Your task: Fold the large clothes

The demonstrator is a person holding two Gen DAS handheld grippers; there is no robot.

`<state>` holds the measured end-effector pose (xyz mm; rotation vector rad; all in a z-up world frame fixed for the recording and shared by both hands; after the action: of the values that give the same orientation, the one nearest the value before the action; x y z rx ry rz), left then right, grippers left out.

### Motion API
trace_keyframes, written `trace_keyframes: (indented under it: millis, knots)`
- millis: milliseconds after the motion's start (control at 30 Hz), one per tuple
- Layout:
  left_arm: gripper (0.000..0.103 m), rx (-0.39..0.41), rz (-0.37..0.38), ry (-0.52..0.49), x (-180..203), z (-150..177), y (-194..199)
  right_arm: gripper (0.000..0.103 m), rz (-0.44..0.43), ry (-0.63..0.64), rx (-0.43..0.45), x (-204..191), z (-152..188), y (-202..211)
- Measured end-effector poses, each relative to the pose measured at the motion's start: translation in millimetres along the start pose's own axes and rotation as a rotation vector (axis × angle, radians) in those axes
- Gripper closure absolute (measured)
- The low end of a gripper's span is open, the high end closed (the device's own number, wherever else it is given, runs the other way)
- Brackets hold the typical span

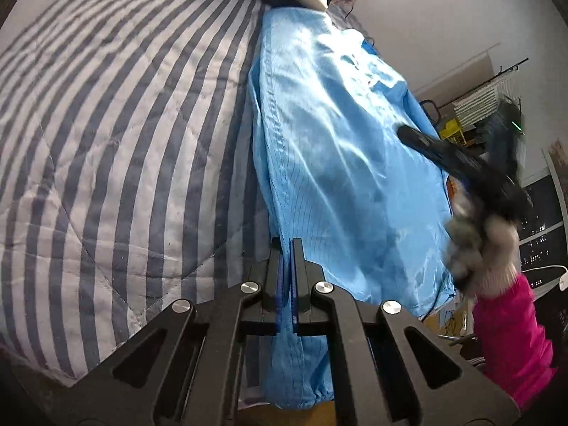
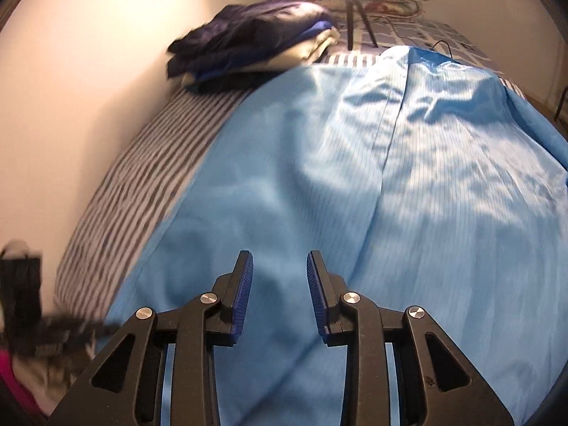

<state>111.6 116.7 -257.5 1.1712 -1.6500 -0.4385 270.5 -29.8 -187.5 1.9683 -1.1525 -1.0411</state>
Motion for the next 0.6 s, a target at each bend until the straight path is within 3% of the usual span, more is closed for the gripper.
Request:
trace_keyframes:
  millis: [100, 233, 300, 367, 400, 433, 467, 500, 533, 600]
  knots:
    - [0.102, 0.005, -0.014, -0.001, 0, 0, -3, 0.073, 0.059, -0.019, -0.002, 15, -23, -34]
    - [0.102, 0.01, -0.022, 0.022, -2, 2, -7, 0.073, 0.096, -0.094, -0.083, 36, -27, -83]
    - [0.102, 0.019, -0.032, 0.061, -6, 5, -9, 0.073, 0.104, -0.08, -0.075, 36, -26, -88]
    - [0.081, 0.015, -0.022, 0.101, -12, 8, -13, 0.073, 0.135, -0.028, -0.104, 30, -28, -88]
    - [0.056, 0.01, -0.026, 0.111, -13, 8, -17, 0.073, 0.144, -0.018, -0.12, 28, -29, -87]
    - [0.052, 0.021, -0.038, 0.113, -15, 10, -21, 0.073, 0.143, -0.009, -0.142, 22, -31, -81]
    - [0.052, 0.026, -0.041, 0.11, -14, 9, -24, 0.072, 0.128, -0.004, -0.144, 16, -34, -75]
    - [0.069, 0.025, -0.045, 0.1, -13, 10, -28, 0.071, 0.105, 0.004, -0.144, 9, -41, -71]
    - [0.101, 0.015, -0.056, 0.089, -12, 10, -32, 0.065, 0.072, 0.026, -0.14, -5, -46, -62]
    - [0.101, 0.005, -0.029, 0.112, -12, 10, -36, 0.055, 0.033, 0.06, -0.138, -30, -54, -54]
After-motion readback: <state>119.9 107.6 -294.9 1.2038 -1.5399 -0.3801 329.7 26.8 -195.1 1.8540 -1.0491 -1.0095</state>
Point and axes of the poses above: each gripper's, at about its wrist camera, not at the fingertips, and y roughly against the way its jaws point, x to its right, z to its underside, the point moved 6 cm from there along -y, roughly the way its jaws point, and after that the axes turned 9 degrees about -y, right-handed, at the moved point
